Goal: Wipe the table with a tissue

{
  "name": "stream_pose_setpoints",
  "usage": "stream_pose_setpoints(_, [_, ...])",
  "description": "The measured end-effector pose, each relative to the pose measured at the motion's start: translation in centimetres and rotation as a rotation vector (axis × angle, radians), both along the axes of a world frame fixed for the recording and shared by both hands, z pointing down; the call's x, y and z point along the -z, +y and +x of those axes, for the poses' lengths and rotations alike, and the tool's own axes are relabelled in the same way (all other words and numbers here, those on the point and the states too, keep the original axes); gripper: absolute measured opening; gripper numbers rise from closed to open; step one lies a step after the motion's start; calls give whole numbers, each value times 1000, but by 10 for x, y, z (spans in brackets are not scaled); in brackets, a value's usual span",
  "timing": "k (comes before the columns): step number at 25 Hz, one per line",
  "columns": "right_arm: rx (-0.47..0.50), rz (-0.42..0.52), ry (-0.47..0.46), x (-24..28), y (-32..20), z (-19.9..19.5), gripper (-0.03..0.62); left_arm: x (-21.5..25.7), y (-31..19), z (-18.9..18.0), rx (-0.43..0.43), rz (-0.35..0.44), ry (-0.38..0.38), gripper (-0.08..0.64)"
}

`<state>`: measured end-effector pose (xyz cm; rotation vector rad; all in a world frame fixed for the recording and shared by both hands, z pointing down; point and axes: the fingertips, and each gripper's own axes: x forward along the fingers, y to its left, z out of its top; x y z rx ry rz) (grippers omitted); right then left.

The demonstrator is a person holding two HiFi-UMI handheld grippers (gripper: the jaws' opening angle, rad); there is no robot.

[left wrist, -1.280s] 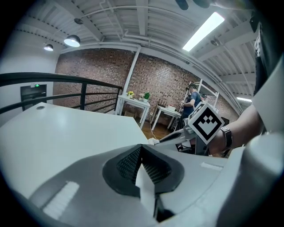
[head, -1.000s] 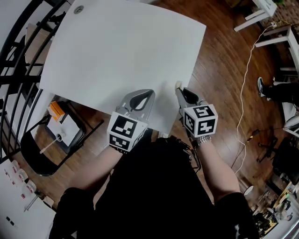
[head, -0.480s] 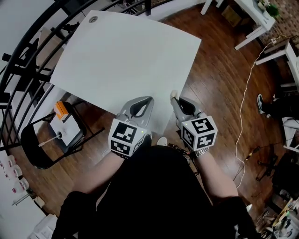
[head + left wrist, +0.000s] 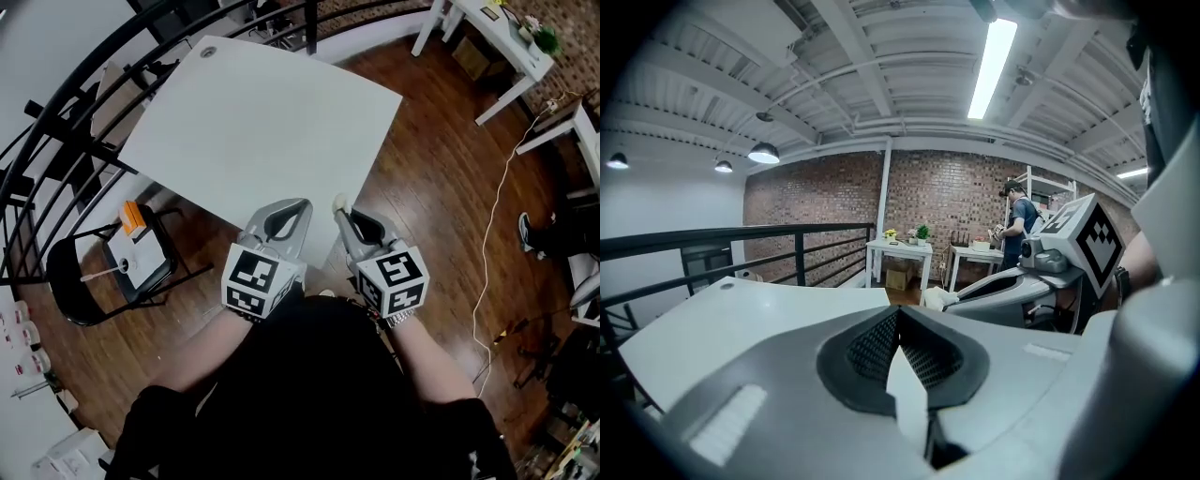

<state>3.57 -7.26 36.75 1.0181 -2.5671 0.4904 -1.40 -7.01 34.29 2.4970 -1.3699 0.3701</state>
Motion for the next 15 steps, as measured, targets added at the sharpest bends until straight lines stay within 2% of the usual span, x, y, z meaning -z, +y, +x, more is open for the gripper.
stream_pose_setpoints(15, [29, 44, 6, 12, 37, 7, 12, 5, 37, 9, 24, 24, -6, 11])
